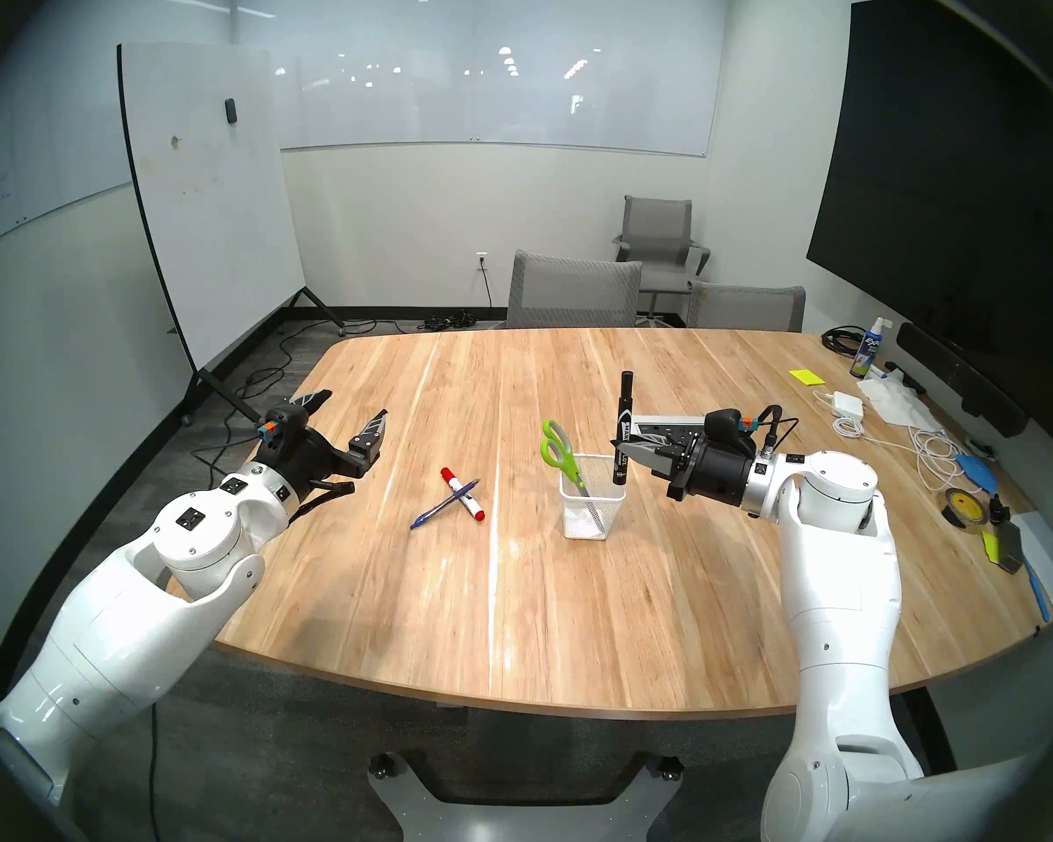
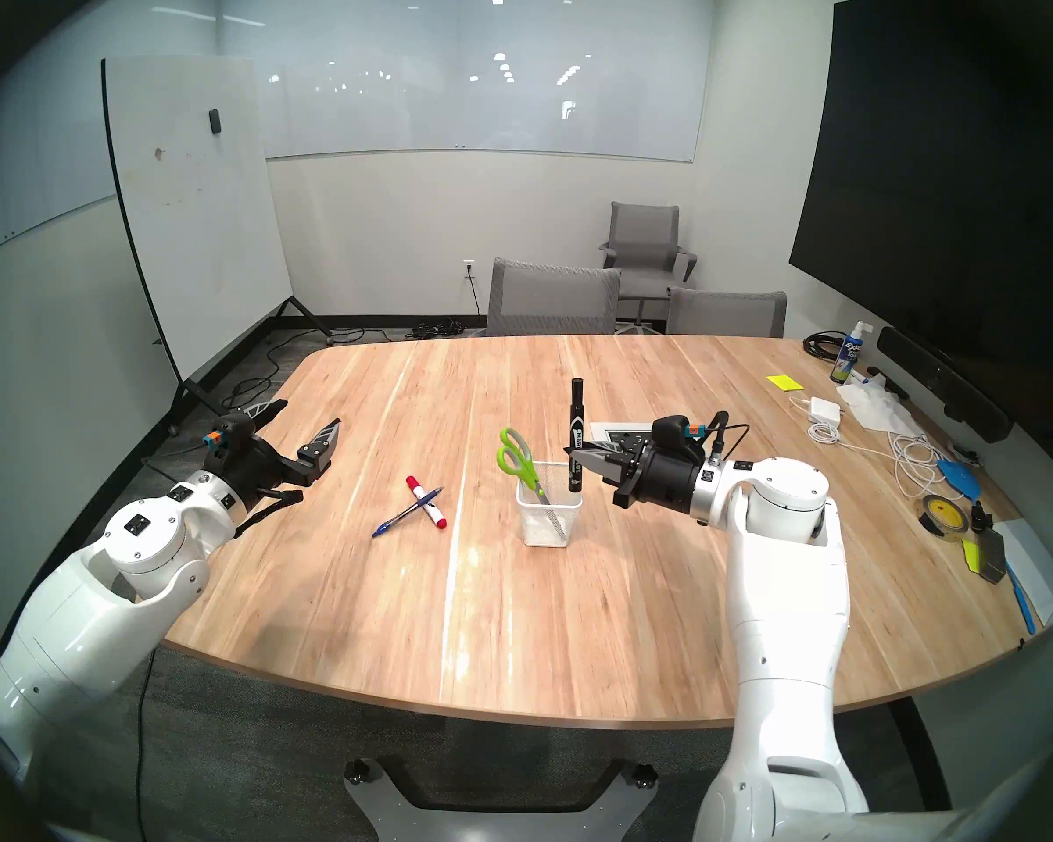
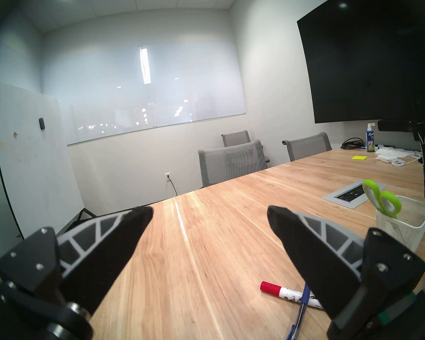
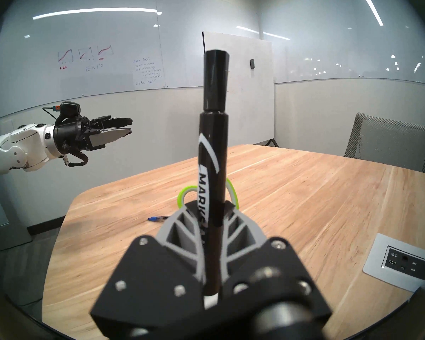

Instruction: Place the pen, the marker, and the scissors into the pen holder

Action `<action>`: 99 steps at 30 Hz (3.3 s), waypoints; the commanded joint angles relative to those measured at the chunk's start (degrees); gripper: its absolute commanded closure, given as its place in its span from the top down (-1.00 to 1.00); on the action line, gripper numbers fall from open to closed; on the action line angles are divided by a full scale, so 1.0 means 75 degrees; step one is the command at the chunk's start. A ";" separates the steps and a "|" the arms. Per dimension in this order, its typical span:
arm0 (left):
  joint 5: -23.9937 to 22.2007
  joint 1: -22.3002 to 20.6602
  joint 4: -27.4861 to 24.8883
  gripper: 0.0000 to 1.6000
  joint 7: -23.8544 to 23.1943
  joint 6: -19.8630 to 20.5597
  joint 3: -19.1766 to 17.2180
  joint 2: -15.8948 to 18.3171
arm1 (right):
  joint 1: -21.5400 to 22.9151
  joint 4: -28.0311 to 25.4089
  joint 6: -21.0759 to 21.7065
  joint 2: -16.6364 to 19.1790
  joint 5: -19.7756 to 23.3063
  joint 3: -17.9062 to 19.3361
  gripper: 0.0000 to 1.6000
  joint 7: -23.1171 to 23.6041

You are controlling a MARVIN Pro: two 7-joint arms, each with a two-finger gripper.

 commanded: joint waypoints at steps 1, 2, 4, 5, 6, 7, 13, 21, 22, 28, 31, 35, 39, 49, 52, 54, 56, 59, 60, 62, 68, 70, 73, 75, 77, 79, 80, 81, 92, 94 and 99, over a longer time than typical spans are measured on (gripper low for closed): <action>0.0003 -0.0075 -0.0150 1.00 0.0004 -0.0076 -0.0063 -0.0006 | 0.0126 0.0063 -0.0061 -0.0112 -0.0015 -0.0066 -1.00 -0.0123; 0.0002 -0.0075 -0.0150 1.00 0.0004 -0.0076 -0.0063 -0.0006 | 0.0132 0.0084 -0.0074 -0.0111 -0.0014 -0.0075 -1.00 -0.0131; 0.0002 -0.0075 -0.0150 1.00 0.0005 -0.0076 -0.0062 -0.0005 | 0.0144 0.0112 -0.0067 -0.0113 -0.0027 -0.0090 -1.00 -0.0165; 0.0001 -0.0075 -0.0150 1.00 0.0005 -0.0076 -0.0062 -0.0005 | 0.0155 0.0135 -0.0067 -0.0112 -0.0029 -0.0098 -1.00 -0.0172; 0.0001 -0.0075 -0.0150 1.00 0.0005 -0.0077 -0.0061 -0.0004 | 0.0161 0.0149 -0.0068 -0.0110 -0.0031 -0.0105 -1.00 -0.0181; 0.0001 -0.0076 -0.0150 1.00 0.0006 -0.0077 -0.0061 -0.0004 | 0.0176 0.0199 -0.0081 -0.0110 -0.0043 -0.0119 -1.00 -0.0204; -0.0002 -0.0076 -0.0150 1.00 0.0008 -0.0078 -0.0058 -0.0001 | 0.0186 0.0364 -0.0138 -0.0101 -0.0093 -0.0183 -1.00 -0.0280; -0.0004 -0.0077 -0.0150 1.00 0.0011 -0.0081 -0.0055 0.0003 | 0.0144 0.0471 -0.0187 -0.0067 -0.0169 -0.0282 -1.00 -0.0317; -0.0005 -0.0077 -0.0150 1.00 0.0011 -0.0081 -0.0055 0.0003 | 0.0139 0.0484 -0.0192 -0.0064 -0.0176 -0.0294 -1.00 -0.0315; -0.0007 -0.0078 -0.0151 1.00 0.0014 -0.0083 -0.0052 0.0006 | 0.0116 0.0532 -0.0175 -0.0044 -0.0246 -0.0354 -1.00 -0.0356; -0.0008 -0.0078 -0.0151 1.00 0.0015 -0.0084 -0.0050 0.0008 | 0.0104 0.0590 -0.0199 -0.0037 -0.0281 -0.0390 -1.00 -0.0373; -0.0010 -0.0079 -0.0151 1.00 0.0017 -0.0085 -0.0048 0.0010 | 0.0086 0.0665 -0.0213 -0.0033 -0.0335 -0.0430 -1.00 -0.0393; -0.0012 -0.0080 -0.0151 1.00 0.0019 -0.0087 -0.0046 0.0013 | 0.0085 0.0732 -0.0208 -0.0027 -0.0378 -0.0445 -1.00 -0.0414; -0.0016 -0.0082 -0.0151 1.00 0.0023 -0.0089 -0.0041 0.0018 | 0.0062 0.0850 -0.0148 -0.0003 -0.0503 -0.0497 -1.00 -0.0457; -0.0017 -0.0082 -0.0151 1.00 0.0024 -0.0090 -0.0040 0.0020 | 0.0046 0.0878 -0.0133 0.0010 -0.0544 -0.0525 -1.00 -0.0467; -0.0018 -0.0082 -0.0151 1.00 0.0025 -0.0091 -0.0039 0.0021 | 0.0043 0.0880 -0.0104 0.0014 -0.0561 -0.0535 -1.00 -0.0471; -0.0019 -0.0083 -0.0151 1.00 0.0026 -0.0091 -0.0038 0.0022 | 0.0036 0.0863 -0.0047 0.0017 -0.0587 -0.0549 -1.00 -0.0483; -0.0020 -0.0083 -0.0151 1.00 0.0027 -0.0092 -0.0036 0.0024 | 0.0036 0.0860 -0.0030 0.0026 -0.0606 -0.0572 -1.00 -0.0485; -0.0021 -0.0084 -0.0151 1.00 0.0028 -0.0092 -0.0035 0.0024 | 0.0032 0.0840 -0.0004 0.0032 -0.0630 -0.0589 -1.00 -0.0501; -0.0021 -0.0084 -0.0151 1.00 0.0028 -0.0093 -0.0034 0.0025 | 0.0029 0.0826 0.0013 0.0035 -0.0636 -0.0605 -1.00 -0.0514; -0.0023 -0.0085 -0.0151 1.00 0.0030 -0.0095 -0.0032 0.0028 | 0.0028 0.0793 0.0068 0.0023 -0.0673 -0.0636 -0.80 -0.0570; -0.0024 -0.0085 -0.0151 1.00 0.0031 -0.0095 -0.0031 0.0029 | 0.0040 0.0804 0.0072 0.0020 -0.0672 -0.0640 0.25 -0.0566; -0.0025 -0.0085 -0.0151 1.00 0.0032 -0.0096 -0.0030 0.0031 | 0.0043 0.0787 0.0106 0.0010 -0.0682 -0.0644 1.00 -0.0586; -0.0026 -0.0086 -0.0151 1.00 0.0033 -0.0097 -0.0028 0.0032 | 0.0046 0.0780 0.0129 0.0000 -0.0691 -0.0646 1.00 -0.0604; -0.0027 -0.0086 -0.0151 1.00 0.0034 -0.0097 -0.0028 0.0033 | 0.0057 0.0794 0.0139 -0.0013 -0.0698 -0.0648 1.00 -0.0633; -0.0027 -0.0086 -0.0151 1.00 0.0035 -0.0098 -0.0027 0.0034 | 0.0068 0.0801 0.0138 -0.0026 -0.0695 -0.0643 1.00 -0.0652; -0.0028 -0.0087 -0.0151 1.00 0.0035 -0.0098 -0.0026 0.0034 | 0.0080 0.0791 0.0147 -0.0030 -0.0683 -0.0641 1.00 -0.0642; -0.0028 -0.0087 -0.0151 1.00 0.0035 -0.0098 -0.0026 0.0034 | 0.0085 0.0768 0.0162 -0.0035 -0.0683 -0.0642 1.00 -0.0645; -0.0032 -0.0090 -0.0149 1.00 0.0037 -0.0099 -0.0020 0.0039 | 0.0107 0.0418 0.0321 -0.0083 -0.0616 -0.0626 1.00 -0.0577; -0.0033 -0.0090 -0.0149 1.00 0.0038 -0.0099 -0.0019 0.0040 | 0.0091 0.0358 0.0338 -0.0087 -0.0618 -0.0622 1.00 -0.0566; -0.0035 -0.0092 -0.0148 1.00 0.0039 -0.0100 -0.0016 0.0043 | 0.0070 0.0131 0.0406 -0.0087 -0.0581 -0.0552 1.00 -0.0512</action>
